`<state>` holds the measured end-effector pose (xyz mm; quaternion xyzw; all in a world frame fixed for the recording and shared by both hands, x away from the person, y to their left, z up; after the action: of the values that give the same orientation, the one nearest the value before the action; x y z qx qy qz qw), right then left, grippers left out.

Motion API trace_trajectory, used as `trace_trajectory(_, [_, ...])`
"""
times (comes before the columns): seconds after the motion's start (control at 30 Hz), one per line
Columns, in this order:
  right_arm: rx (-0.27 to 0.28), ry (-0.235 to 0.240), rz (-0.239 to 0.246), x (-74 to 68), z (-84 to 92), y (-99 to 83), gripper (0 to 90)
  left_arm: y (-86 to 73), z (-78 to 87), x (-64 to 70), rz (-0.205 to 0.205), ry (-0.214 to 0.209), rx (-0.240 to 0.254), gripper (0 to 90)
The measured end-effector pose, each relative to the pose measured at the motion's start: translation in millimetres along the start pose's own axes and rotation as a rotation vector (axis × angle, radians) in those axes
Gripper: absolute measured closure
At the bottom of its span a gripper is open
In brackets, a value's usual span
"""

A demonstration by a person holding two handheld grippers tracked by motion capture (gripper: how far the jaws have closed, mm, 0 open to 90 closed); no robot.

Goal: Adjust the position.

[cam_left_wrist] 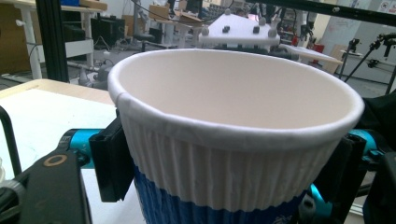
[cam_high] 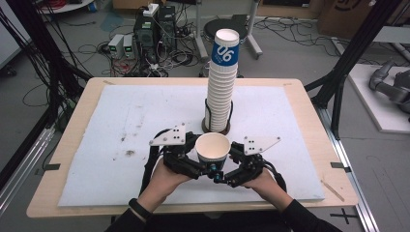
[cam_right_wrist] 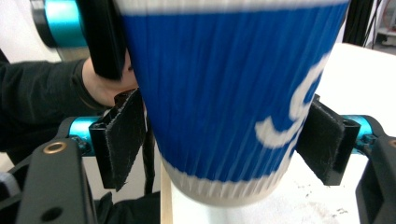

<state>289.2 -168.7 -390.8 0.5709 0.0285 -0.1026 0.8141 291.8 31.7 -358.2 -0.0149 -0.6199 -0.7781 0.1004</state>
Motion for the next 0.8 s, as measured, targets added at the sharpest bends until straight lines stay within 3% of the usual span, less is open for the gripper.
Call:
trace_trajectory(0.23, [0.007, 0.009, -0.015, 1.2, 1.1, 0.5, 26.1, -1.8, -3.5, 0.4, 0.002, -0.001, -0.006, 21.8])
trace_trajectory(0.67, [-0.003, 0.011, 0.0, 0.7, 0.3, 0.0, 27.1, -0.7, -3.5, 0.8, 0.014, -0.03, 0.002, 16.4])
trace_trajectory(0.8, [-0.014, 0.012, -0.002, 0.5, -0.6, -0.6, 27.1, 0.5, -1.6, 0.3, 0.018, -0.021, 0.01, 16.3])
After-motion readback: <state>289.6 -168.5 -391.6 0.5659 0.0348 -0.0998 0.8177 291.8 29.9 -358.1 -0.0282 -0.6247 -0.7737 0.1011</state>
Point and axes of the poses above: each handheld gripper's, and its own axes: z roughly backward along the jaws, y roughly out of its top, x roughly to its right, the point moved 2 cm from there along -z, roughly forward along the jaws, and after that the axes turned 9 degrees about -x, right-handed, at the moved point
